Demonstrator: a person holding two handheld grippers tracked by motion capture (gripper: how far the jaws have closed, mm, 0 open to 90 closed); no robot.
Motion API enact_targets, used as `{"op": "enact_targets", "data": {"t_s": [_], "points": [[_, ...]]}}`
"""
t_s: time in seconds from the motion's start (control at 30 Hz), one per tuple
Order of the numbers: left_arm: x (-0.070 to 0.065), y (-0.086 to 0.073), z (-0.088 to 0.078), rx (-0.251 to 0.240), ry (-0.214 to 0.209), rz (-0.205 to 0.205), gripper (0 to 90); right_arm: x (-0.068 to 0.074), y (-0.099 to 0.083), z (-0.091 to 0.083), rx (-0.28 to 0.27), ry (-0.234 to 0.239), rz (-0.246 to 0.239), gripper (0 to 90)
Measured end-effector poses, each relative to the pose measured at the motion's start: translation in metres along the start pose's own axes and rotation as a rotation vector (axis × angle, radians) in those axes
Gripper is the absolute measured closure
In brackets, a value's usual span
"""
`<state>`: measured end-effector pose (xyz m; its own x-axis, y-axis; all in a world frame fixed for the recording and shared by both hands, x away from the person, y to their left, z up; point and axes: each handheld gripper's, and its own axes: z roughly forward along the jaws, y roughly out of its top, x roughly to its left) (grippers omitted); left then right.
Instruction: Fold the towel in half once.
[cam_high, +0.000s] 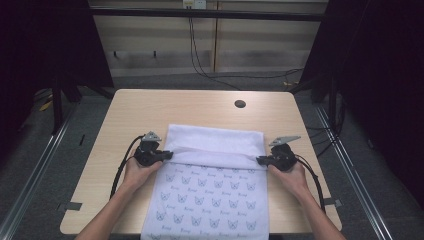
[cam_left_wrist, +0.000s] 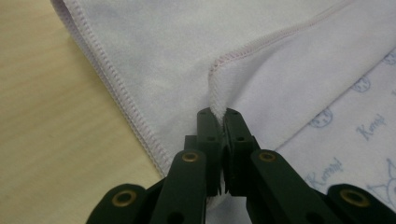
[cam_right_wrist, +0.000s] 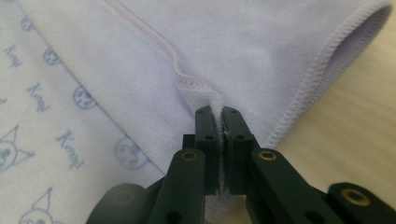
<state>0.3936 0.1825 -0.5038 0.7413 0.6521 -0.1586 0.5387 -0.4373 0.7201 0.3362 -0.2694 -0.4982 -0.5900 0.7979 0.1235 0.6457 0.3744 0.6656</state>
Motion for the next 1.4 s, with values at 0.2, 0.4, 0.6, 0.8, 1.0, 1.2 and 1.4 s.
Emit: {"op": "enact_targets", "data": {"t_s": [0.2, 0.4, 0.6, 0.8, 1.0, 1.2, 1.4], "points": [[0.023, 0.012, 0.012, -0.037, 0.045, -0.014, 87.3, -0.021, 0.027, 0.026, -0.033, -0.051, 0.037, 87.0], [0.052, 0.021, 0.025, -0.086, 0.026, -0.126, 87.4, -0.034, 0.057, 0.046, 0.003, -0.110, 0.026, 87.0], [0.056, 0.033, 0.030, -0.046, 0.085, -0.103, 87.4, -0.041, 0.074, 0.062, -0.009, -0.181, 0.072, 87.1], [0.056, 0.036, 0.026, -0.042, 0.088, -0.111, 87.5, -0.038, 0.083, 0.067, -0.002, -0.198, 0.064, 87.1], [0.049, 0.051, -0.007, -0.175, 0.019, -0.106, 87.5, -0.045, 0.091, 0.035, -0.140, -0.092, 0.093, 87.1], [0.034, 0.066, -0.060, -0.253, -0.014, -0.037, 87.4, -0.041, 0.110, -0.018, -0.299, -0.048, 0.085, 87.0], [0.004, 0.065, -0.112, -0.368, -0.110, -0.025, 87.3, -0.013, 0.116, -0.068, -0.316, -0.022, 0.004, 87.0]]}}
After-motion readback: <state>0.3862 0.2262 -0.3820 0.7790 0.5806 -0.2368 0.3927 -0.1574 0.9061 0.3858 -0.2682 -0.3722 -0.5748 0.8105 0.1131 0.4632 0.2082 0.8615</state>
